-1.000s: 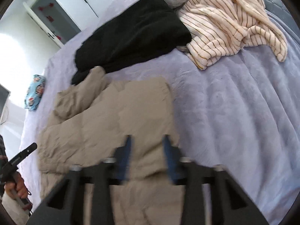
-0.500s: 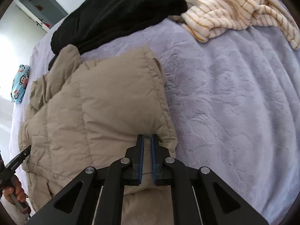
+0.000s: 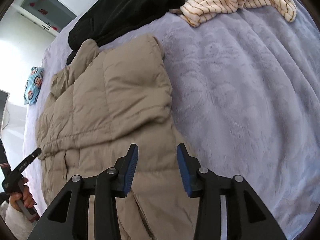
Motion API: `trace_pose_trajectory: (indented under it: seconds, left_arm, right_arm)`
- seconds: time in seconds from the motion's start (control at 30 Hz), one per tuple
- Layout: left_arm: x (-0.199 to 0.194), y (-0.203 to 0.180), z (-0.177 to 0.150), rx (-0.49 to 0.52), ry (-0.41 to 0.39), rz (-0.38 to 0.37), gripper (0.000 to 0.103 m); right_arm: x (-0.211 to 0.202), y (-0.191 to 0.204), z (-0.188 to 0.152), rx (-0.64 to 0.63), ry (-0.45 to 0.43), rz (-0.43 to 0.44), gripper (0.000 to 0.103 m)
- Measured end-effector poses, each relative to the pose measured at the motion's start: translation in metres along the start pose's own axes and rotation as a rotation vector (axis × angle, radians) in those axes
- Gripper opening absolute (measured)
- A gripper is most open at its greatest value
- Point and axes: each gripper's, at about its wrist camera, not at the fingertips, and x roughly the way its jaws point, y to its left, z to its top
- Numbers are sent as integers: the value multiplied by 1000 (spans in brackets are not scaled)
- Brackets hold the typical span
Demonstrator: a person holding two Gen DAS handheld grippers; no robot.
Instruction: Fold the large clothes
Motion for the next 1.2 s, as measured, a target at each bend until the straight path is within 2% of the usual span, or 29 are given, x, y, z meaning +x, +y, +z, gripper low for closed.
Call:
trace_pose_trajectory:
  seconds: [0.17, 0.2, 0.23, 0.27, 0.3, 0.33, 0.5, 0.6, 0.73, 0.8, 0.87, 1.2]
  left_arm:
    - [-6, -7, -30, -35, 36, -5, 13]
    - [-7, -9, -35, -40, 36, -1, 20]
    - [-10, -10, -42, -52, 41, 2, 68]
    - [-12, -11, -46, -65, 42, 11, 95]
    - [-18, -11, -51, -84, 19, 28, 102]
    - [-25, -12, -56, -86, -3, 29, 102]
    - [-39, -14, -75, -80, 16, 37, 102]
    - [-45, -11, -86, -80, 23, 31, 102]
    - [-50, -4, -106, -79, 38, 16, 102]
    - [-51, 0, -116, -75, 49, 24, 102]
    - [-56, 6, -127, -77, 54, 17, 102]
    - [-80, 52, -180, -103, 97, 28, 102]
  right_arm:
    - [-4, -5, -11, -28, 25, 38, 47]
    - [-4, -5, -13, -32, 31, 43, 47]
    - [-4, -6, -14, -37, 39, 45, 47]
    - [-4, -7, -17, -42, 49, 47, 47]
    - [-5, -7, -20, -43, 54, 49, 48]
    - [-6, -8, -23, -43, 59, 51, 49]
    - [-9, -7, -41, -51, 79, 57, 51]
    - [-13, -7, -54, -44, 83, 60, 55]
    - [-19, -6, -72, -29, 77, 56, 67]
    - [-22, -6, -84, -12, 73, 55, 68]
    - [-25, -4, -98, 0, 72, 61, 81]
    - [-50, 10, -151, 68, 62, 65, 81]
